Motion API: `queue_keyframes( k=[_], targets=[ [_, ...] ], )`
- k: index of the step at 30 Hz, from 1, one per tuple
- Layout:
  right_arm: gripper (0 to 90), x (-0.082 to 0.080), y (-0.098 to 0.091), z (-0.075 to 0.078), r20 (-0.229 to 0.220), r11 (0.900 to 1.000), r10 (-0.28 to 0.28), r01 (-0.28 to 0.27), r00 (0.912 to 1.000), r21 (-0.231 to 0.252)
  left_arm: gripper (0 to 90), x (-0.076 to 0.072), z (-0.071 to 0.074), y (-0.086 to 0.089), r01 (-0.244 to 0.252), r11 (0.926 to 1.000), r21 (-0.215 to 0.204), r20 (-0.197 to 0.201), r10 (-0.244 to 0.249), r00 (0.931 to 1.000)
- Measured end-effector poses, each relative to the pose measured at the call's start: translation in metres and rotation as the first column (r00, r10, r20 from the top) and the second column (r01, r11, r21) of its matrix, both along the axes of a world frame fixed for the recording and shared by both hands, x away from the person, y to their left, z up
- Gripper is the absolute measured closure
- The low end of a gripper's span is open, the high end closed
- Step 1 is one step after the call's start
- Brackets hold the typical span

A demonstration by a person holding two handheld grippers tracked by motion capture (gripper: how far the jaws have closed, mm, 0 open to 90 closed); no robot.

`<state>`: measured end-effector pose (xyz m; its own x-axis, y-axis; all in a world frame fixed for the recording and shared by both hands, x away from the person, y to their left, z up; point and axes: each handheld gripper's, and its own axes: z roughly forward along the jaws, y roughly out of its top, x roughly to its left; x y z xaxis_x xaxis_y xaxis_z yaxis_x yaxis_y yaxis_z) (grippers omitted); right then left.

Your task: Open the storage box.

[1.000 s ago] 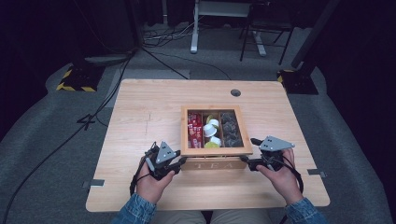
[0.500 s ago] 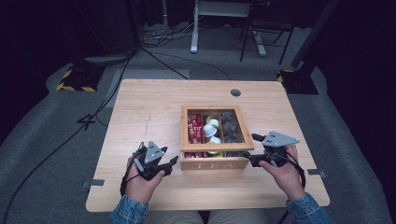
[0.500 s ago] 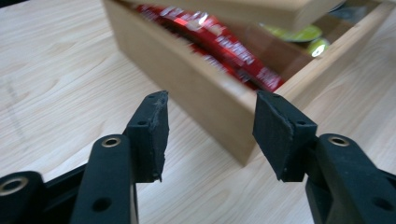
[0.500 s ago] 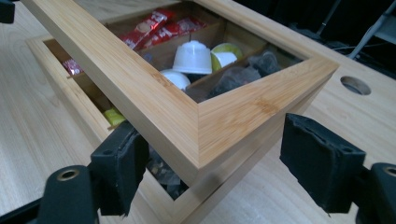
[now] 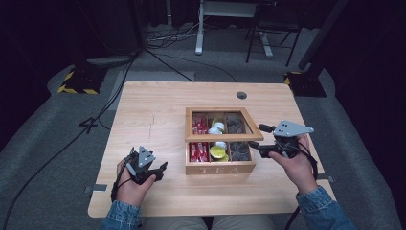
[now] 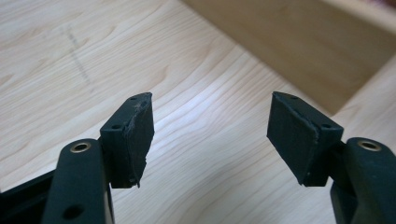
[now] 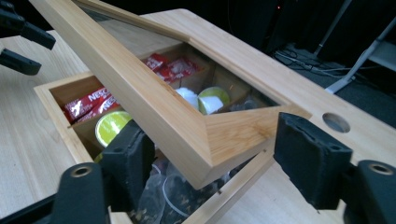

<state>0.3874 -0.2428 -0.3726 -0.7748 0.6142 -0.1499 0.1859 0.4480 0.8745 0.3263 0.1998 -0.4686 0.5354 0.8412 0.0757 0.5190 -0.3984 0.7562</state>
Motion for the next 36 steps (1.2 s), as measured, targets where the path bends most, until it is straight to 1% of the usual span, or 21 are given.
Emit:
queue_keyframes(
  k=[1,2,3,5,9,10,12,13,14,19,23,25,26,31,33,36],
  targets=[
    [31.9,0.0,0.0,0.0,0.0,1.0,0.0,0.0,1.0,0.0,31.5,0.0,0.0,0.0,0.0,1.0,0.0,0.0,0.0,1.0],
    [34.8,0.002,0.0,0.006,0.01,1.0,0.006,-0.006,0.9999,0.003,31.4,0.001,-0.005,0.007,-0.015,0.9999,0.006,-0.003,0.015,0.9999],
    [35.6,0.004,0.001,0.01,0.013,1.0,0.005,-0.005,0.9999,0.005,31.2,0.001,-0.007,0.01,-0.025,0.9997,-0.001,-0.006,0.025,0.9997],
    [36.4,0.007,0.001,0.016,0.018,1.0,0.003,-0.004,0.9998,0.005,30.9,0.003,-0.01,0.016,-0.038,0.9993,0.003,-0.004,0.038,0.9993],
    [38.3,0.015,0.005,0.026,0.025,1.0,0.001,-0.001,0.9997,-0.008,30.1,0.006,-0.015,0.023,-0.062,0.9979,-0.017,-0.011,0.062,0.998],
    [39.7,0.017,0.006,0.028,0.027,1.0,0.001,-0.001,0.9996,-0.007,30.0,0.008,-0.017,0.024,-0.066,0.9975,-0.023,-0.015,0.066,0.9977],
    [39.7,0.021,0.008,0.033,0.027,1.0,-0.002,0.002,0.9996,-0.005,29.8,0.01,-0.021,0.025,-0.072,0.997,-0.027,-0.023,0.072,0.9972],
    [39.8,0.023,0.008,0.035,0.028,1.0,-0.001,0.001,0.9996,-0.001,29.9,0.011,-0.021,0.026,-0.071,0.9971,-0.026,-0.03,0.07,0.9971],
    [40.0,0.026,0.009,0.037,0.032,1.0,-0.005,0.004,0.9995,0.004,29.9,0.012,-0.022,0.026,-0.069,0.9973,-0.025,-0.029,0.069,0.9972],
    [41.8,0.037,0.01,0.048,0.036,0.9993,-0.014,0.013,0.9993,0.036,29.8,0.016,-0.024,0.026,-0.056,0.9975,-0.044,-0.043,0.054,0.9976],
    [42.1,0.046,0.01,0.054,0.04,0.9982,-0.016,0.014,0.9991,0.058,29.8,0.019,-0.024,0.026,-0.047,0.9981,-0.04,-0.043,0.045,0.998],
    [42.2,0.048,0.01,0.056,0.039,0.998,-0.019,0.016,0.9991,0.06,29.8,0.02,-0.025,0.026,-0.045,0.9982,-0.04,-0.043,0.044,0.9981],
    [42.2,0.051,0.011,0.058,0.041,0.9979,-0.022,0.019,0.9989,0.062,29.7,0.02,-0.025,0.024,-0.044,0.9979,-0.049,-0.05,0.041,0.9979],
    [43.4,0.059,0.013,0.065,0.054,0.9978,-0.035,0.032,0.9979,0.058,29.7,0.022,-0.025,0.023,-0.029,0.9987,-0.04,-0.048,0.028,0.9985],
    [44.0,0.063,0.013,0.067,0.055,0.9971,-0.039,0.035,0.9977,0.067,29.7,0.022,-0.025,0.022,-0.036,0.9981,-0.051,-0.053,0.033,0.9981],
    [44.2,0.069,0.013,0.07,0.051,0.995,-0.049,0.045,0.9975,0.089,29.7,0.023,-0.025,0.022,-0.032,0.9983,-0.049,-0.052,0.029,0.9982]
  ],
)
